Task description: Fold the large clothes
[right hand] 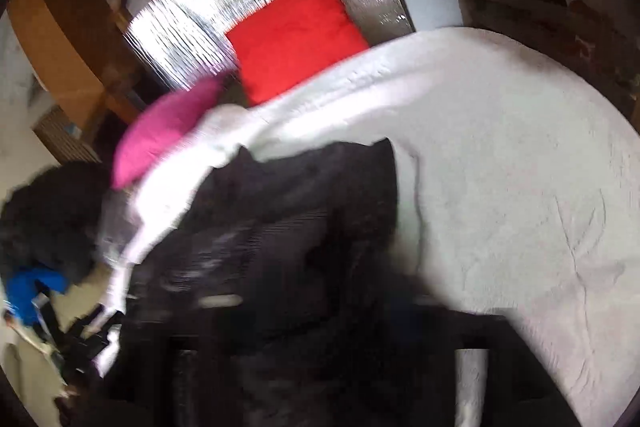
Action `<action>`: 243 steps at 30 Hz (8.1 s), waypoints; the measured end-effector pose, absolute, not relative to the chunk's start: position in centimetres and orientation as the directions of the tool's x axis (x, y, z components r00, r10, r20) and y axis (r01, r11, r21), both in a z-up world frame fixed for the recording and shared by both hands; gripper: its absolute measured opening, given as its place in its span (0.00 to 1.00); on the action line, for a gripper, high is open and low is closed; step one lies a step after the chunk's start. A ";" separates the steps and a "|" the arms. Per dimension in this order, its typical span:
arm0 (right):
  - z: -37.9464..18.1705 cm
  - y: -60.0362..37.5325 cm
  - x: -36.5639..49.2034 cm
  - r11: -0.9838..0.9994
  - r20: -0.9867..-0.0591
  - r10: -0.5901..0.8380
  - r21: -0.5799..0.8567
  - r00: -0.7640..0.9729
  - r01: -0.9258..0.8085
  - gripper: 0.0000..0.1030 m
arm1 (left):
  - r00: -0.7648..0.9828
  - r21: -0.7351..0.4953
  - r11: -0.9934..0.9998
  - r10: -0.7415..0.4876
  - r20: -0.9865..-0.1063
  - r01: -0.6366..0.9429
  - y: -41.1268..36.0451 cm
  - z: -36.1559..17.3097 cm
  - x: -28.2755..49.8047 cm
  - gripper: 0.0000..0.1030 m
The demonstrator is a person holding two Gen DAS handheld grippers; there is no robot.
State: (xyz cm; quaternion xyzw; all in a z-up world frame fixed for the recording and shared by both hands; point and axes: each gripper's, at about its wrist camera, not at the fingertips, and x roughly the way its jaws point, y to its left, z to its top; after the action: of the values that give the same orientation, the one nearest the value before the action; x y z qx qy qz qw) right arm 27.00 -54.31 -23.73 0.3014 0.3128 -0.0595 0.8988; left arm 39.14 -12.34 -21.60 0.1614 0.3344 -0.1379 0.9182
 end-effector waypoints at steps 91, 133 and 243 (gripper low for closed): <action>-25.3 -47.8 5.2 0.819 -0.524 0.114 0.530 0.844 0.219 0.82 | 0.832 0.260 0.937 -0.053 -0.553 0.233 -6.7 -16.3 17.9 0.79; -25.3 -52.7 33.2 0.935 -0.684 0.058 0.293 0.727 0.200 0.16 | 0.566 -0.175 0.960 -0.270 -0.779 0.217 -10.3 -26.7 46.9 0.25; -12.5 -40.4 14.6 0.914 -0.590 0.246 0.406 0.769 0.020 0.10 | 0.430 -0.606 0.723 -0.688 -0.585 0.333 -0.5 -12.3 30.6 0.09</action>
State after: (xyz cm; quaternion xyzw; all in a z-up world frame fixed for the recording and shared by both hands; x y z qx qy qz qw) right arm 14.58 -40.36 -12.52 0.1987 0.3340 0.0613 0.9193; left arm 30.55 -0.54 -12.29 -0.2046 0.4338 -0.3108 0.8206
